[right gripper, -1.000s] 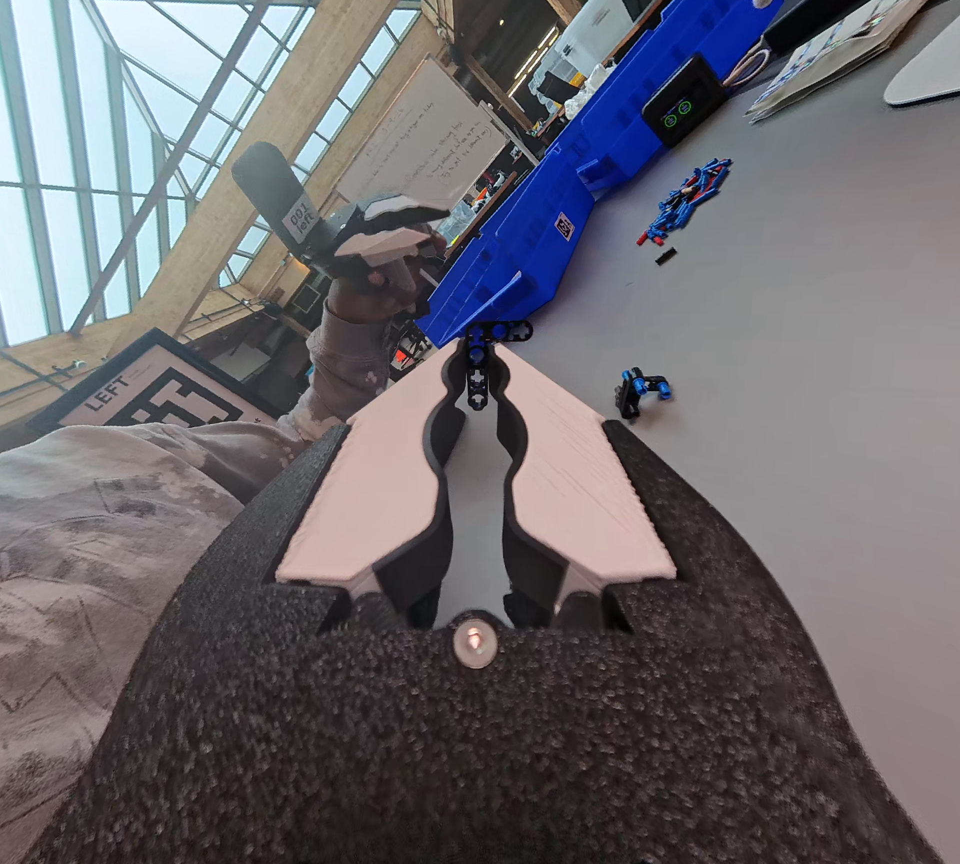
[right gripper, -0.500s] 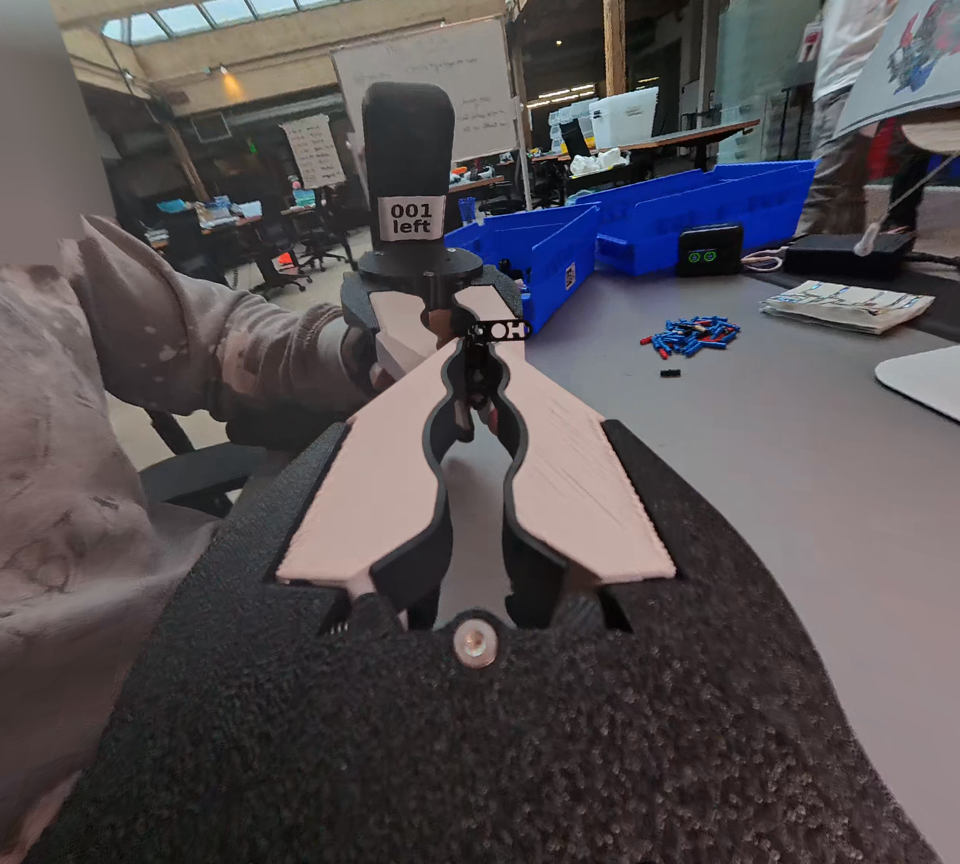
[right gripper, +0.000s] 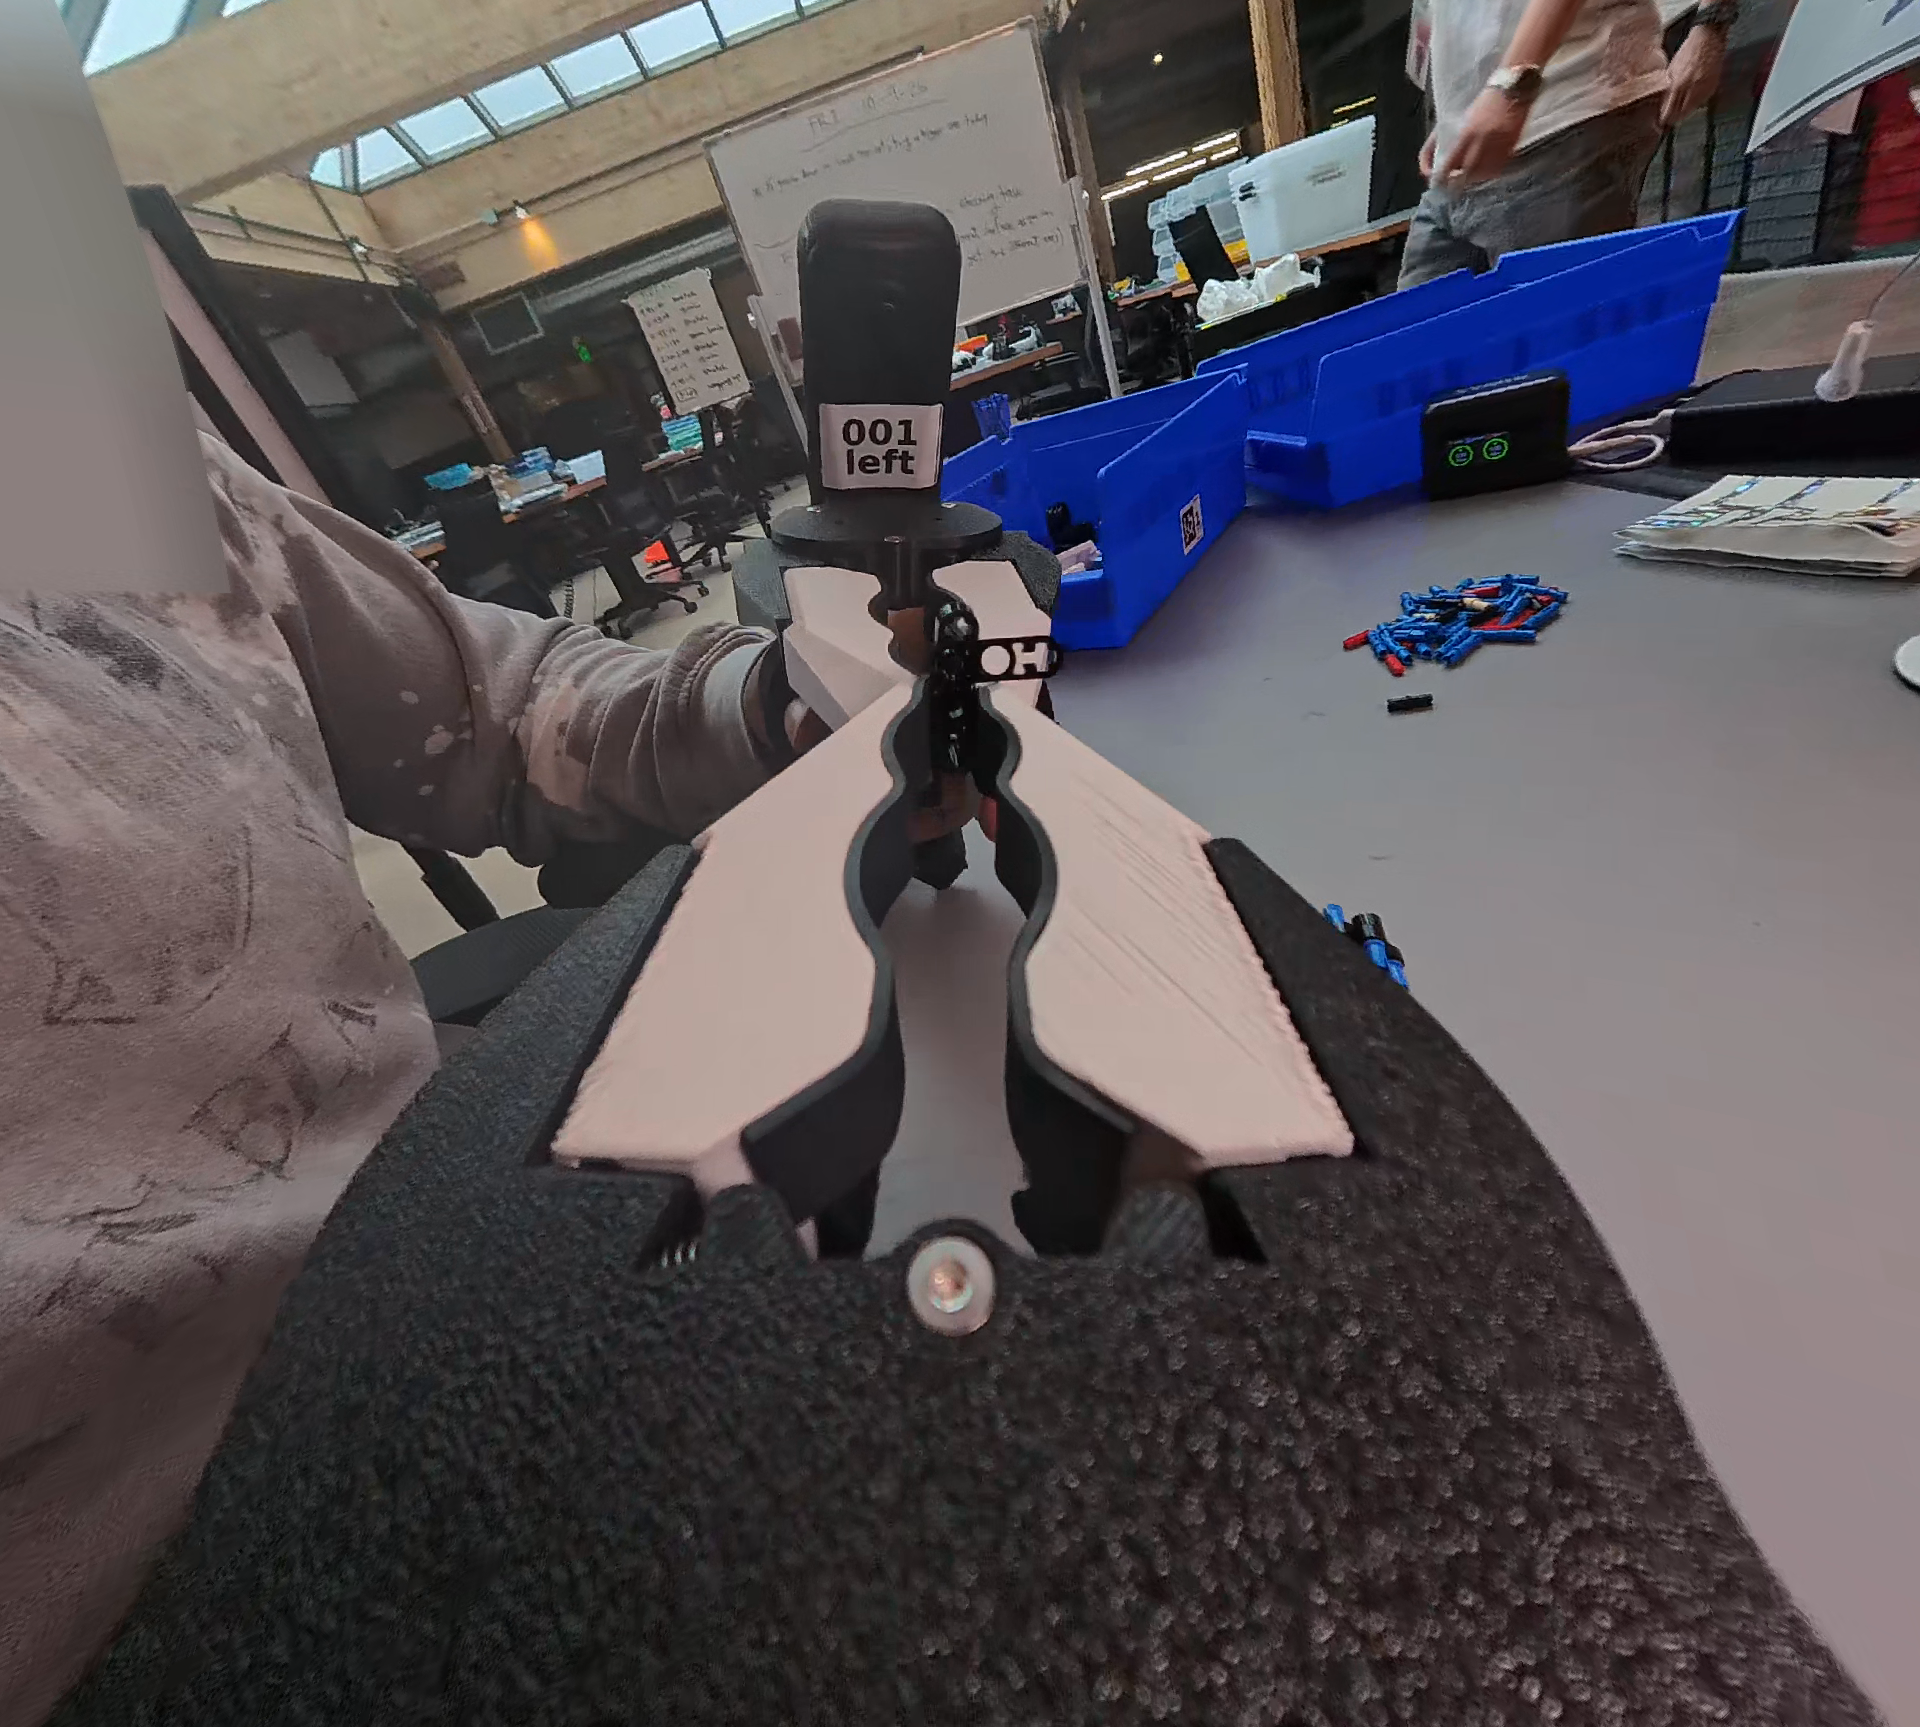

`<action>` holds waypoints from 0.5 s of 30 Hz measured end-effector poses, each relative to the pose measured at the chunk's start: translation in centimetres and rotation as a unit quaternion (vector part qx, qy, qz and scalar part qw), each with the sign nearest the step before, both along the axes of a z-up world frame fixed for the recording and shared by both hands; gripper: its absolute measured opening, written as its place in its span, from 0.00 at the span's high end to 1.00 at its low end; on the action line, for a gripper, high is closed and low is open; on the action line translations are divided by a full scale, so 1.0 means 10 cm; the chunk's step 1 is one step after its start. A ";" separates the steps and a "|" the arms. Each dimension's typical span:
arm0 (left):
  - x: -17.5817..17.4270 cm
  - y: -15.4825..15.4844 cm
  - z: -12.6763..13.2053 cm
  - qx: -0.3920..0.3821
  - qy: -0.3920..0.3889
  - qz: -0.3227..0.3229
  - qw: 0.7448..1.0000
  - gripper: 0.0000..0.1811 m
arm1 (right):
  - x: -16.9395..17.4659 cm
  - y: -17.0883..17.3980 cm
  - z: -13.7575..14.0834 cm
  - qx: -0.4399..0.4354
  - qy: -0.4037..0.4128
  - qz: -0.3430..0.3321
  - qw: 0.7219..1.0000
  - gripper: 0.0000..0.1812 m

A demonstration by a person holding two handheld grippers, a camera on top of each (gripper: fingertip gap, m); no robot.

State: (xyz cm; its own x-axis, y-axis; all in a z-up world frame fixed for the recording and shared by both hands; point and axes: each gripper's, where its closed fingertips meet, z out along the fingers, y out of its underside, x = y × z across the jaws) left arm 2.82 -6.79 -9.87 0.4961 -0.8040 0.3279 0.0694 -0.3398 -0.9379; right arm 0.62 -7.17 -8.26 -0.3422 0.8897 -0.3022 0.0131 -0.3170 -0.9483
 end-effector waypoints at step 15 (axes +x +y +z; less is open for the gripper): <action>-0.78 0.30 -0.07 0.028 0.150 0.153 0.976 0.97 | -0.01 0.35 -0.11 -0.014 -0.044 -0.076 0.996 0.96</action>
